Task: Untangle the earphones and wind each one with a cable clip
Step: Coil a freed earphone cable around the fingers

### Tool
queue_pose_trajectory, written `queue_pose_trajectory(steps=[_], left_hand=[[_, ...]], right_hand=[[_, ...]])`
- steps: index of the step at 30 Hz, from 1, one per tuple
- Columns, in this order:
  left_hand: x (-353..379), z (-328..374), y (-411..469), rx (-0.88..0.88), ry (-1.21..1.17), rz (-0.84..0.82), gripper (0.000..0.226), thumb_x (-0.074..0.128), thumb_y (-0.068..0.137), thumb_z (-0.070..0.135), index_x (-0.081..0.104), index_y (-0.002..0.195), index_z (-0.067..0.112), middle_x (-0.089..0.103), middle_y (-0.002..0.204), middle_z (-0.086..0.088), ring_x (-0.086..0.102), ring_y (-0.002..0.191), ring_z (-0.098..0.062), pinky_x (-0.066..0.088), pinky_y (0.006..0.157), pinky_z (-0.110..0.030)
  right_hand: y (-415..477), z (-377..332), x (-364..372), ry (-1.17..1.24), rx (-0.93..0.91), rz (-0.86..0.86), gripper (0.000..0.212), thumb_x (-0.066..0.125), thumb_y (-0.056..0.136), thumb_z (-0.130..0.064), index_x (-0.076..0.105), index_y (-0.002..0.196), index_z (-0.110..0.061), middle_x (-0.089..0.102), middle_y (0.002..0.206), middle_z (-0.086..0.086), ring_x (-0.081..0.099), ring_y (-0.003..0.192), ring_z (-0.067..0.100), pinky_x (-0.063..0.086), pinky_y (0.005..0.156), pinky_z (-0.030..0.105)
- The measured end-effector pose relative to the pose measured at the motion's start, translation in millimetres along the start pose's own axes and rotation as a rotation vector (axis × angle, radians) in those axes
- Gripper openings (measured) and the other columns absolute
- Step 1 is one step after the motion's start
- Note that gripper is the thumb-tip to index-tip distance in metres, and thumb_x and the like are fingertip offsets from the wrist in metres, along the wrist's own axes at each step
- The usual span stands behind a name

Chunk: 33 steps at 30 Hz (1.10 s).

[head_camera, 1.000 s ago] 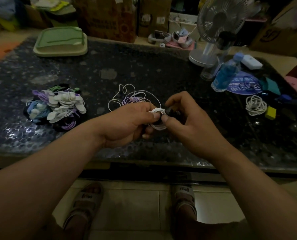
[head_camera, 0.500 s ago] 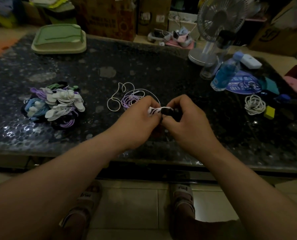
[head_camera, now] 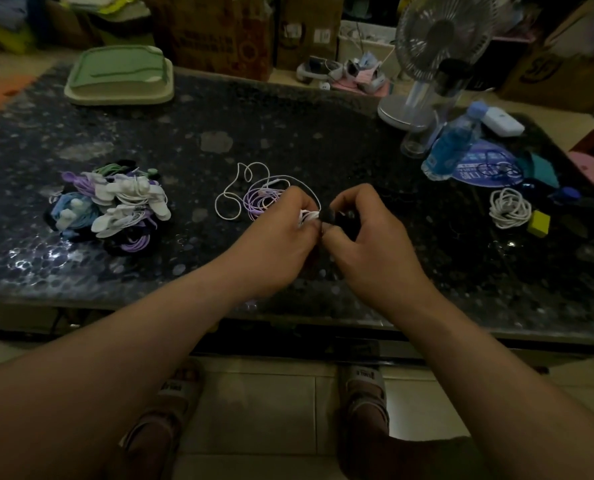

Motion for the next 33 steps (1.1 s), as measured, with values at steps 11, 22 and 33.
queue_pose_trajectory(steps=[11, 22, 33], left_hand=[[-5.8, -3.9, 0.6, -0.003, -0.135, 0.061, 0.011, 0.048, 0.11, 0.027, 0.056, 0.113, 0.019, 0.066, 0.092, -0.018, 0.059, 0.076, -0.016, 0.053, 0.071, -0.055], [-9.5, 11.1, -3.3, 0.157, -0.005, 0.095, 0.008, 0.05, 0.109, 0.02, 0.055, 0.114, 0.021, 0.059, 0.092, 0.008, 0.054, 0.075, -0.001, 0.042, 0.065, -0.015], [10.3, -8.7, -1.5, -0.149, -0.613, 0.008, 0.031, 0.04, 0.113, 0.017, 0.066, 0.128, 0.009, 0.078, 0.111, -0.013, 0.076, 0.102, -0.027, 0.063, 0.083, -0.03]], right_hand=[[0.9, 9.5, 17.4, 0.025, 0.031, -0.237, 0.046, 0.051, 0.108, -0.032, 0.045, 0.154, -0.032, 0.057, 0.137, -0.013, 0.057, 0.117, -0.002, 0.046, 0.095, 0.015], [3.7, 0.6, -3.1, -0.173, -0.102, 0.003, 0.033, 0.063, 0.101, -0.035, 0.063, 0.132, -0.027, 0.072, 0.11, -0.012, 0.068, 0.096, 0.001, 0.058, 0.081, 0.023], [12.8, 23.9, -17.2, 0.059, 0.072, -0.005, 0.018, 0.066, 0.102, -0.023, 0.065, 0.117, -0.033, 0.071, 0.105, -0.015, 0.068, 0.097, -0.002, 0.06, 0.085, 0.027]])
Point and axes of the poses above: each hand's wrist, its own y-axis towards the middle knuckle, its own x-axis out of the palm, z = x × y, the point moved 10 cm from there along y, towards the middle knuckle
